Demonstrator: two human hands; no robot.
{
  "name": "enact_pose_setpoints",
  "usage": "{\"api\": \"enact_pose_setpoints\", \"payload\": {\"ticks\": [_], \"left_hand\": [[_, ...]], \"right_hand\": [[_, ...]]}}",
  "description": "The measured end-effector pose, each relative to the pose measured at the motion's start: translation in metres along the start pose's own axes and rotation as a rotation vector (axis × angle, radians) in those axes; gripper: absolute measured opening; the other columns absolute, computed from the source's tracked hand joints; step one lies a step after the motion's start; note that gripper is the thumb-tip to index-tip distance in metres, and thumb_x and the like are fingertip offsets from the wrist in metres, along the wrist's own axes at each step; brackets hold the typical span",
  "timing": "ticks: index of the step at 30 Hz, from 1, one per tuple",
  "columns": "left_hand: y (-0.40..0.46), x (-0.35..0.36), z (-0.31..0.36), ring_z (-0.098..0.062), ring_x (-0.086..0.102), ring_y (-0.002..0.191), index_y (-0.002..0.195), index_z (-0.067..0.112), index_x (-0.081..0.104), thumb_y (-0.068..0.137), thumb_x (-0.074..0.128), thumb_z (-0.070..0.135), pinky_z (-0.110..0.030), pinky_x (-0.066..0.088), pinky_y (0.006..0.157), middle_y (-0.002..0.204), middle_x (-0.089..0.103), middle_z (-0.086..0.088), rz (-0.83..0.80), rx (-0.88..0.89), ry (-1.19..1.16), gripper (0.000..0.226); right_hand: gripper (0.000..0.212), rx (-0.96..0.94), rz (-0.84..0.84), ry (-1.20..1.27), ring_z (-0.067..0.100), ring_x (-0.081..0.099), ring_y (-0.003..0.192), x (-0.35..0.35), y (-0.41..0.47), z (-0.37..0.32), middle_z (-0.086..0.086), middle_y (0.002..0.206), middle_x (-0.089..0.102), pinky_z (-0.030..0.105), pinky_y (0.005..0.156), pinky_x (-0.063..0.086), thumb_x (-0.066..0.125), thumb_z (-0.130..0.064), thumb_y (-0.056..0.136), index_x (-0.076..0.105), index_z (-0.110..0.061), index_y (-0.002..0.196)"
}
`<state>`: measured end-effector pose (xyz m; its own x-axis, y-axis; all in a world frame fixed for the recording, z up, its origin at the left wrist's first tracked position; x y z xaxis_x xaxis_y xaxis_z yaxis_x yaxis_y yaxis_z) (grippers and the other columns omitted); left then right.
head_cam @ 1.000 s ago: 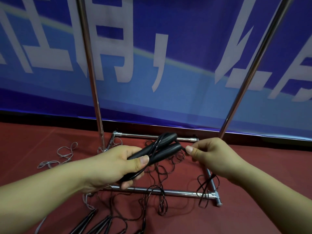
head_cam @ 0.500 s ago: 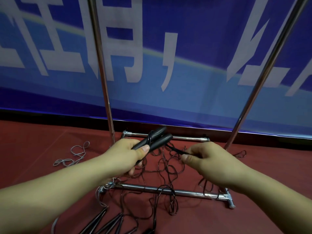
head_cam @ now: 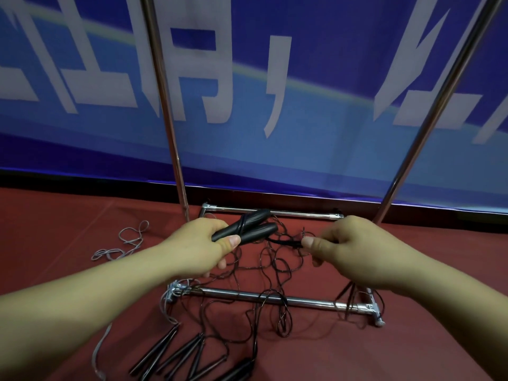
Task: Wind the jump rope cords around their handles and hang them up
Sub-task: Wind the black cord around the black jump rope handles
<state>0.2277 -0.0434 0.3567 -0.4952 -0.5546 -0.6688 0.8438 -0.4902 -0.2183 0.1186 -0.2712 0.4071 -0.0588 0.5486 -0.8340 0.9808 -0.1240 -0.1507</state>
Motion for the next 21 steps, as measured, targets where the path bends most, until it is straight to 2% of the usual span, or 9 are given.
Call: {"api": "enact_pose_setpoints", "payload": {"ticks": [2, 5, 7, 10, 14, 18, 21], "left_hand": [[-0.003, 0.003, 0.004, -0.013, 0.058, 0.05, 0.105, 0.029, 0.063, 0.102, 0.053, 0.037, -0.028, 0.05, 0.053, 0.065, 0.068, 0.002, -0.036, 0.015, 0.005, 0.013], [-0.007, 0.008, 0.009, -0.015, 0.059, 0.053, 0.101, 0.025, 0.061, 0.102, 0.054, 0.035, -0.029, 0.051, 0.053, 0.066, 0.068, 0.001, -0.109, 0.046, 0.046, 0.012], [-0.009, 0.01, 0.014, -0.013, 0.057, 0.049, 0.101, 0.024, 0.06, 0.102, 0.054, 0.035, -0.025, 0.048, 0.049, 0.068, 0.069, 0.0, -0.153, 0.06, 0.084, 0.013], [-0.016, 0.014, 0.021, -0.012, 0.058, 0.048, 0.1, 0.031, 0.058, 0.102, 0.053, 0.039, -0.026, 0.047, 0.052, 0.067, 0.069, 0.003, -0.259, 0.085, 0.119, 0.01], [-0.024, 0.021, 0.029, -0.012, 0.057, 0.048, 0.1, 0.03, 0.056, 0.102, 0.052, 0.038, -0.023, 0.045, 0.049, 0.071, 0.07, 0.002, -0.388, 0.137, 0.152, 0.01], [-0.031, 0.019, 0.039, -0.015, 0.056, 0.046, 0.095, 0.033, 0.055, 0.102, 0.052, 0.038, -0.024, 0.043, 0.047, 0.071, 0.07, 0.0, -0.467, 0.171, 0.087, 0.009], [-0.034, 0.018, 0.04, -0.018, 0.055, 0.047, 0.099, 0.027, 0.056, 0.102, 0.053, 0.038, -0.026, 0.042, 0.049, 0.071, 0.069, 0.0, -0.534, 0.175, 0.051, 0.012]], "right_hand": [[0.044, -0.025, 0.005, 0.026, 0.005, 0.038, 0.039, -0.002, -0.001, -0.001, -0.008, 0.039, 0.038, 0.014, 0.041, 0.03, 0.054, -0.047, 0.097, 0.071, -0.015, 0.072], [0.044, -0.03, 0.055, 0.126, 0.005, 0.033, 0.039, -0.004, -0.002, 0.0, -0.008, 0.045, 0.036, 0.014, 0.041, 0.028, 0.052, -0.046, 0.098, 0.071, -0.015, 0.073], [0.046, -0.003, 0.09, 0.217, 0.004, 0.032, 0.038, -0.005, -0.001, 0.003, -0.01, 0.043, 0.035, 0.015, 0.042, 0.028, 0.051, -0.045, 0.098, 0.072, -0.01, 0.078], [0.051, 0.012, 0.096, 0.29, 0.008, 0.028, 0.044, -0.006, -0.002, 0.009, -0.01, 0.048, 0.03, 0.021, 0.047, 0.027, 0.054, -0.047, 0.097, 0.067, 0.001, 0.086], [0.044, -0.026, 0.149, 0.219, 0.005, 0.03, 0.04, -0.007, -0.003, 0.014, -0.012, 0.042, 0.034, 0.015, 0.042, 0.026, 0.06, -0.044, 0.095, 0.064, -0.003, 0.078], [0.039, -0.048, 0.236, 0.162, 0.005, 0.037, 0.04, -0.012, -0.002, 0.02, -0.013, 0.04, 0.04, 0.015, 0.044, 0.027, 0.059, -0.042, 0.096, 0.068, -0.01, 0.076], [0.037, -0.1, 0.245, 0.154, 0.005, 0.036, 0.043, -0.011, -0.002, 0.022, -0.011, 0.044, 0.04, 0.016, 0.046, 0.029, 0.06, -0.044, 0.095, 0.069, -0.015, 0.074]]}}
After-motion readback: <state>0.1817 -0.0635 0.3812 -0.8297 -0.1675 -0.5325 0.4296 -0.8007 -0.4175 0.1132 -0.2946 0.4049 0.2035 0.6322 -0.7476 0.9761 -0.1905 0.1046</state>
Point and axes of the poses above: each hand's wrist, its own y-axis towards the middle knuckle, its own x-axis out of the palm, z = x × y, the point moved 3 cm from there along y, towards the middle knuckle
